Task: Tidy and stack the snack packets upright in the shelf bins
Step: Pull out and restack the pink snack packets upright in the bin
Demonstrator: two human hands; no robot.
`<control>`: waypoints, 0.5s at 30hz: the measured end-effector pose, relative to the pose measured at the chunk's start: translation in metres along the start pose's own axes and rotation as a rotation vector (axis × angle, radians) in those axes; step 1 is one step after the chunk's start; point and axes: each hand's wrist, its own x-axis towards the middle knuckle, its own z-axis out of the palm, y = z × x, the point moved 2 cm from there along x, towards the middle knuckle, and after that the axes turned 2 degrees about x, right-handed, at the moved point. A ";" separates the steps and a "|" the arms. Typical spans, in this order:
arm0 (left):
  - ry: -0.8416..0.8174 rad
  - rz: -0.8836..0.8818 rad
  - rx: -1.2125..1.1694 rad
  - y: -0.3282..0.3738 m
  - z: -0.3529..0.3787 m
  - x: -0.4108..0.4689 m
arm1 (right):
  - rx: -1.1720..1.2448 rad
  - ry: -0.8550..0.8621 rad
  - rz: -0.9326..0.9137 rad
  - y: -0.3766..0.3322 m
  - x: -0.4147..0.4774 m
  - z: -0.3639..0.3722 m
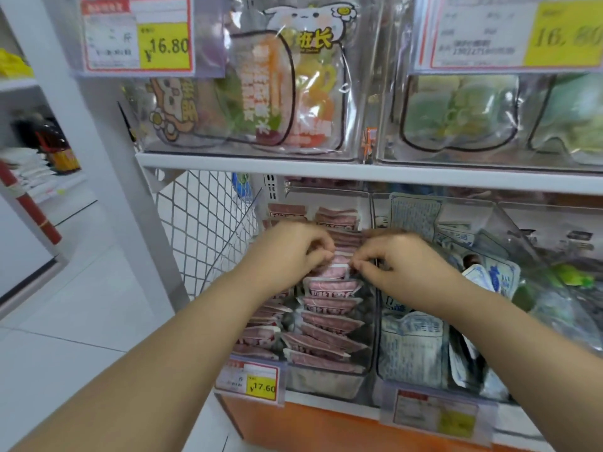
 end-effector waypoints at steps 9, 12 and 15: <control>-0.227 -0.100 0.131 0.010 0.009 0.013 | -0.447 -0.381 0.071 -0.015 0.001 0.011; -0.228 -0.082 0.176 0.009 0.013 0.019 | -0.381 -0.337 0.046 -0.010 0.000 0.012; -0.253 -0.053 0.234 0.012 0.017 0.024 | -0.339 -0.289 -0.003 -0.006 -0.002 0.012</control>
